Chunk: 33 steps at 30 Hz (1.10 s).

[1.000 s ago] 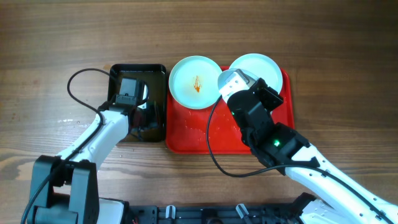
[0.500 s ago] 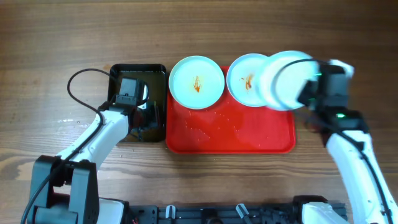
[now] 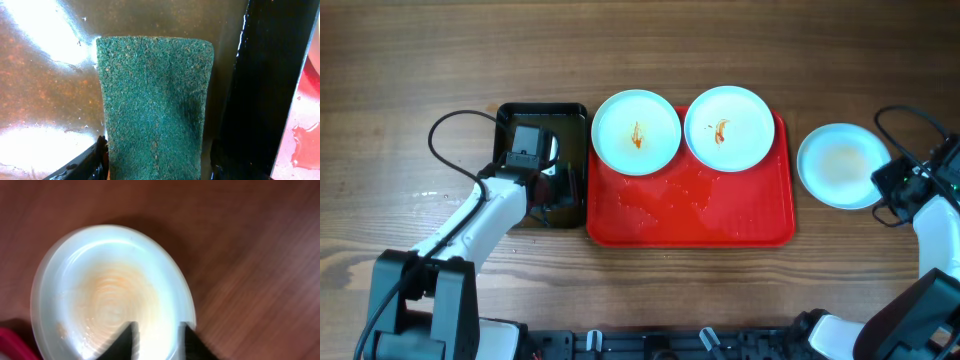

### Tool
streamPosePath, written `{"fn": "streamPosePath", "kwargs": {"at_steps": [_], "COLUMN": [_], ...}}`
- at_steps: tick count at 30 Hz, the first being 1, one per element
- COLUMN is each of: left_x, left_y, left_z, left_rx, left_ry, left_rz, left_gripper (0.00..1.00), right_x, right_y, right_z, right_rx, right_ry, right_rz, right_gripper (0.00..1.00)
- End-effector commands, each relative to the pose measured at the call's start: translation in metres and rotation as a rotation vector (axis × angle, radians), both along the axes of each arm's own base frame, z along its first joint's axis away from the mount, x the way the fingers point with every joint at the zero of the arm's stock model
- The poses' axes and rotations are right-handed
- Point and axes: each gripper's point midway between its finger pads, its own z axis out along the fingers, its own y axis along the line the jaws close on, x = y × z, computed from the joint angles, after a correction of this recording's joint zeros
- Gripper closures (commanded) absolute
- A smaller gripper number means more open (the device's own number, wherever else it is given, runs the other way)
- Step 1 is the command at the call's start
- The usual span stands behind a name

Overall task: Clean dirty plates on tray and stack at the side
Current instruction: 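Release the plate on the table right of the tray, then pull the left plate toward the tray center and grip its rim with the right gripper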

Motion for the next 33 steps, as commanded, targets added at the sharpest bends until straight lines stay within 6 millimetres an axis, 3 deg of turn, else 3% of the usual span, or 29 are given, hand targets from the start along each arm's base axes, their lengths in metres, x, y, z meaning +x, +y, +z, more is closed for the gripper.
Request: {"fn": "streamPosePath", "kwargs": {"at_steps": [1, 3, 10, 11, 16, 18, 21, 27, 33], "left_x": [0.001, 0.001, 0.001, 0.001, 0.001, 0.001, 0.001, 0.001, 0.000], "left_y": [-0.001, -0.001, -0.001, -0.001, -0.001, -0.001, -0.001, -0.001, -0.001], "left_z": [0.003, 0.003, 0.003, 0.003, 0.003, 0.003, 0.003, 0.003, 0.003], "left_rx": [-0.014, -0.014, -0.014, -0.014, -0.014, -0.014, -0.014, -0.014, -0.014], "left_ry": [-0.012, -0.012, -0.012, -0.012, -0.012, -0.012, -0.012, -0.011, -0.011], "left_rz": [0.001, 0.001, 0.001, 0.001, 0.001, 0.001, 0.001, 0.001, 0.001], "left_gripper": [0.38, 0.38, 0.38, 0.38, 0.38, 0.38, 0.37, 0.37, 0.37], "right_x": [0.030, 0.042, 0.051, 0.050, 0.052, 0.054, 0.058, 0.072, 0.063], "right_y": [0.045, 0.087, 0.223, 0.251, 0.328, 0.348, 0.374, 0.389, 0.398], "right_z": [0.024, 0.040, 0.038, 0.039, 0.032, 0.023, -0.006, -0.048, -0.069], "right_rx": [0.146, 0.201, 0.170, 0.137, -0.008, 0.020, 0.067, 0.173, 0.200], "right_ry": [-0.192, -0.277, -0.189, -0.170, -0.155, -0.155, -0.130, -0.098, -0.045], "right_rz": [0.260, 0.462, 0.895, 0.973, 1.088, 1.084, 1.084, 0.949, 0.936], "right_gripper": [0.58, 0.59, 0.54, 0.53, 0.49, 0.48, 0.48, 0.50, 0.72]}}
